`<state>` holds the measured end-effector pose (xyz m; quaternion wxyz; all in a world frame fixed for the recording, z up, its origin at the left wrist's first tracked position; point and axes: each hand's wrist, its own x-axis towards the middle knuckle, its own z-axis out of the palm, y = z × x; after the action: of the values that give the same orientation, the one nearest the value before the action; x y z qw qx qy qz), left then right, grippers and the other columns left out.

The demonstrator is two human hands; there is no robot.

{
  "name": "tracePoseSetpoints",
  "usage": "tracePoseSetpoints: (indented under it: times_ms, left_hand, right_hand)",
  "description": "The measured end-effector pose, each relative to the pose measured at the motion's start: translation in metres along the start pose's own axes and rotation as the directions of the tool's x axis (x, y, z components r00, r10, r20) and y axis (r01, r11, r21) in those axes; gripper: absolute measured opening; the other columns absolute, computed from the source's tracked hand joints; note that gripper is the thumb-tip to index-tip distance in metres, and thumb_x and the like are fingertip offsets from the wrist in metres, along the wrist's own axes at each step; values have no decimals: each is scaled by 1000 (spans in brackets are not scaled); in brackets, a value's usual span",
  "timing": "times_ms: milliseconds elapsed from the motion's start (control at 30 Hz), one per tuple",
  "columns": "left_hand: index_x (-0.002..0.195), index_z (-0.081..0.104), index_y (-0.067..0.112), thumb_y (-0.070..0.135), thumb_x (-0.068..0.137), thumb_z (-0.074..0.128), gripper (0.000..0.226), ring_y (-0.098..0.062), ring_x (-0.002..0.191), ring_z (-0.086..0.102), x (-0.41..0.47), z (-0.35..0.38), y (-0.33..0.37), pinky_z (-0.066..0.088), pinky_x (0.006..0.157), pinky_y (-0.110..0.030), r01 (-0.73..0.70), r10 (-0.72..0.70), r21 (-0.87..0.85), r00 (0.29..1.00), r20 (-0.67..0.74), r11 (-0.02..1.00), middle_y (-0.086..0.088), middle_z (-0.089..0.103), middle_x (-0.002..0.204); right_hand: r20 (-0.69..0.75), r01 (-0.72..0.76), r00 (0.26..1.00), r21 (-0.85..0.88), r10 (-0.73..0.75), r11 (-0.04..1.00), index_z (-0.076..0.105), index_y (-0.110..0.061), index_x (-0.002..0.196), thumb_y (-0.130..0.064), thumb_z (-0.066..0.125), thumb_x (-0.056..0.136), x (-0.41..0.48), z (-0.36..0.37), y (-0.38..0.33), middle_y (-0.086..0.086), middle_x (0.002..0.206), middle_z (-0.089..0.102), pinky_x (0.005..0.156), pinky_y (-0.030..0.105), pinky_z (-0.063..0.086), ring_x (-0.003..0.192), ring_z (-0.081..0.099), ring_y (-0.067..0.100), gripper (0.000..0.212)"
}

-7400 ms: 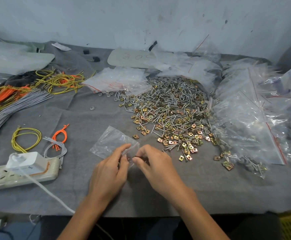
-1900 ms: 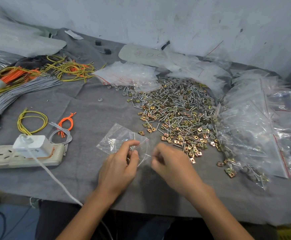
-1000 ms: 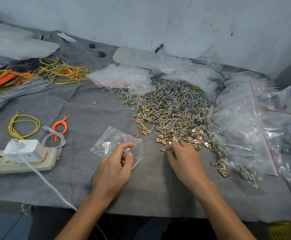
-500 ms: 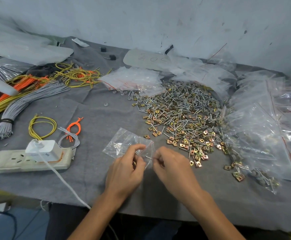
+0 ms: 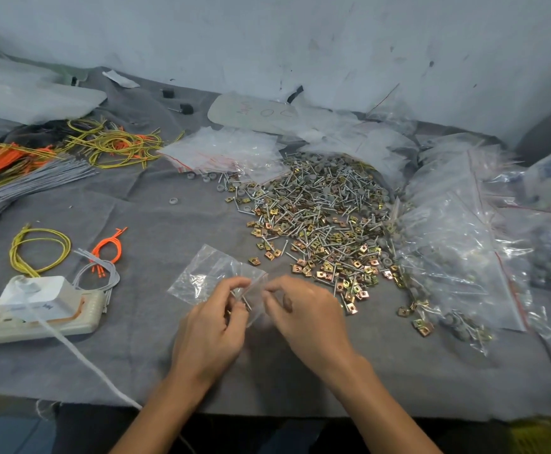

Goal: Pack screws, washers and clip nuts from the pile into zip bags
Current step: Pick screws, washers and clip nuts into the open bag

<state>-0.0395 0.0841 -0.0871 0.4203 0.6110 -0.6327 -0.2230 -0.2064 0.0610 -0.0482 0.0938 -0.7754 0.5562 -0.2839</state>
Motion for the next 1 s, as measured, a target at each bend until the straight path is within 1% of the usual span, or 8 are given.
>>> tracePoseSetpoints:
  times_ms: [67,167,233,367,600,700,833,1000]
  left_hand:
    - [119,51,46,41,88,40,33,-12,60,58,0,1,1,52,62,-44,1,-1,7,1000,-3,1000,12,61,69]
    - [119,51,46,41,87,40,34,-12,60,58,0,2,2,51,61,-43,6,-6,12,1000,-4,1000,12,61,69]
    - [119,50,46,41,87,39,34,-12,60,58,0,2,1,51,60,-43,9,-9,14,1000,-6,1000,12,61,70]
    - [119,50,46,42,88,38,34,-12,58,56,0,2,1,51,59,-42,7,-7,10,1000,-8,1000,13,60,69]
    - [119,50,48,44,86,37,35,-11,62,60,0,1,2,52,61,-46,19,-19,-8,1000,4,1000,11,62,68]
    - [119,50,47,43,86,37,36,-11,60,59,0,1,4,51,59,-44,9,-9,-3,1000,-7,1000,11,60,68]
    - [121,50,46,42,87,38,36,-10,59,58,0,0,5,51,59,-43,-2,2,9,1000,-6,1000,11,60,68]
    - [121,50,47,44,87,37,37,-10,62,60,-1,-1,4,52,62,-44,11,-11,12,1000,4,1000,11,61,70]
  right_hand:
    - [-27,-73,997,-18,72,997,70,-28,95,-30,68,91,5,-14,19,-21,68,45,62,27,36,69,49,6,5]
    - [65,-167,982,-111,175,980,68,-28,106,-29,63,95,12,-32,47,-13,94,56,75,35,48,90,59,15,12]
    - [110,-210,966,-192,234,959,66,-29,109,-32,60,97,15,-39,60,-8,105,56,80,36,48,99,57,18,14]
    - [170,-251,939,-253,298,934,62,-32,103,-35,56,99,15,-39,70,-11,102,51,76,34,40,99,52,16,8]
    - [217,-179,949,-225,228,958,55,-25,99,-33,51,103,14,-36,68,-6,103,48,85,37,44,101,45,17,9]
    - [217,-126,965,-109,147,986,51,-26,94,-30,52,101,7,-35,52,-8,98,47,83,37,42,97,43,17,8]
    - [255,-48,966,32,38,998,53,-26,87,-30,55,96,-3,-24,17,-12,85,56,75,37,43,85,52,14,10]
    - [212,-96,971,-75,110,993,57,-25,90,-43,50,89,7,2,-11,-5,88,68,67,35,37,89,63,23,19]
